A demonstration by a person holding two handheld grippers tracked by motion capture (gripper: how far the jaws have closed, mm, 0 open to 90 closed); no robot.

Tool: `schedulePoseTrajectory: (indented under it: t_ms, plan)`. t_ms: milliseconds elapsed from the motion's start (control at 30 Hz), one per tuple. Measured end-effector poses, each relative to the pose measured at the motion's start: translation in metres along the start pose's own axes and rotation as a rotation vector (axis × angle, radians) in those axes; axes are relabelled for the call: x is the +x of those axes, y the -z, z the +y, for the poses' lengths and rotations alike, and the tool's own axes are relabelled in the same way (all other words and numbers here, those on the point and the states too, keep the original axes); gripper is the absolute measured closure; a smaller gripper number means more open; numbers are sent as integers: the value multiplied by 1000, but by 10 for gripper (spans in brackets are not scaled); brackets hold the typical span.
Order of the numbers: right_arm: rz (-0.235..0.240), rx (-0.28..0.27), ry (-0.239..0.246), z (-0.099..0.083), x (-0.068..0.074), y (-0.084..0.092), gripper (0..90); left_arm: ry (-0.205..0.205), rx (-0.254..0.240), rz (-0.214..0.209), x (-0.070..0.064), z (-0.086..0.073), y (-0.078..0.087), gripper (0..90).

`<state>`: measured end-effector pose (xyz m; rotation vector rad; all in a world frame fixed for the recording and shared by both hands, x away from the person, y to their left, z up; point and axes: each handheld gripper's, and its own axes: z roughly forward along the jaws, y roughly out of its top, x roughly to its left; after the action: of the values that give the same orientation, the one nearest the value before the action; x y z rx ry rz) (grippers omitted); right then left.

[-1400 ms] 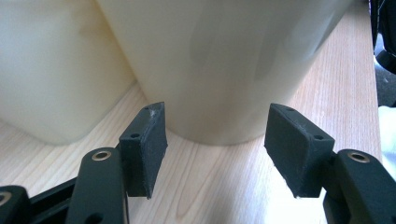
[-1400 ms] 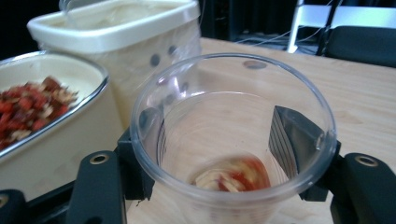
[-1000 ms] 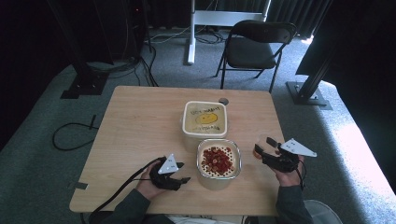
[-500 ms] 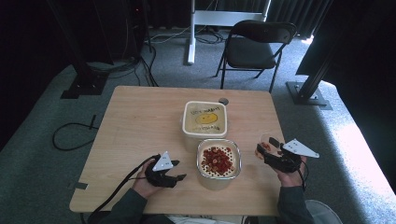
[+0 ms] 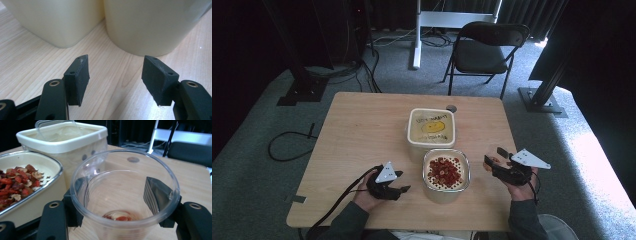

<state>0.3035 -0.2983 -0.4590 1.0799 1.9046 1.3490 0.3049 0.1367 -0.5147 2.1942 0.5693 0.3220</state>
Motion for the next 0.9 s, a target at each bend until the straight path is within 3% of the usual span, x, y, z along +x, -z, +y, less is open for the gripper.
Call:
schedulePoseTrajectory:
  t_ms: [100, 267, 433, 500, 633, 800, 833, 900]
  plan:
    - [-8, -2, -9, 5, 2, -1, 366, 8, -2, 7, 3, -2, 3, 395]
    - [-6, -20, 25, 17, 9, -1, 365, 20, 11, 29, 9, -6, 6, 395]
    - [-49, -12, 103, 31, 20, -1, 364, 30, 18, 47, 14, -10, 9, 396]
    - [-68, 0, 143, 37, 24, -2, 364, 44, 40, 83, 19, -14, 8, 396]
    - [-117, 45, 227, 44, 33, -6, 364, 60, 61, 93, 23, -19, 6, 395]
    - [-136, 78, 317, 50, 43, -10, 366, 67, 70, 133, 26, -20, 2, 396]
    - [-136, 78, 317, 50, 43, -10, 366, 67, 70, 133, 26, -20, 2, 396]
    - [-150, 99, 369, 54, 49, -11, 366, 80, 71, 151, 28, -22, 1, 396]
